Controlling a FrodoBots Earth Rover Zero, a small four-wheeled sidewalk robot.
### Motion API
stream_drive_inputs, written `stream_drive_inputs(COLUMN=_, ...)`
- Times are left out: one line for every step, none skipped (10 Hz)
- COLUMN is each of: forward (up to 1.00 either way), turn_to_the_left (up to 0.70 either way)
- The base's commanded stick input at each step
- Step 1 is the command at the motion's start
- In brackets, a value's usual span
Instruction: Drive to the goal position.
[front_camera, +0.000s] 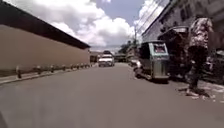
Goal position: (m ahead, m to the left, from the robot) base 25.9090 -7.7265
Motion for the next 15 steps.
stream_drive_inputs(forward=1.0, turn_to_the_left=-0.27)
stream_drive_inputs(forward=1.0, turn_to_the_left=-0.05)
stream_drive_inputs(forward=1.0, turn_to_the_left=0.0)
stream_drive_inputs(forward=1.0, turn_to_the_left=0.0)
stream_drive_inputs(forward=1.0, turn_to_the_left=0.0)
stream_drive_inputs(forward=1.0, turn_to_the_left=0.0)
stream_drive_inputs(forward=1.0, turn_to_the_left=0.0)
stream_drive_inputs(forward=1.0, turn_to_the_left=0.0)
stream_drive_inputs(forward=1.0, turn_to_the_left=0.0)
stream_drive_inputs(forward=1.0, turn_to_the_left=0.0)
stream_drive_inputs(forward=1.0, turn_to_the_left=0.0)
stream_drive_inputs(forward=1.0, turn_to_the_left=0.0)
stream_drive_inputs(forward=1.0, turn_to_the_left=0.0)
stream_drive_inputs(forward=1.0, turn_to_the_left=0.0)
stream_drive_inputs(forward=1.0, turn_to_the_left=0.0)
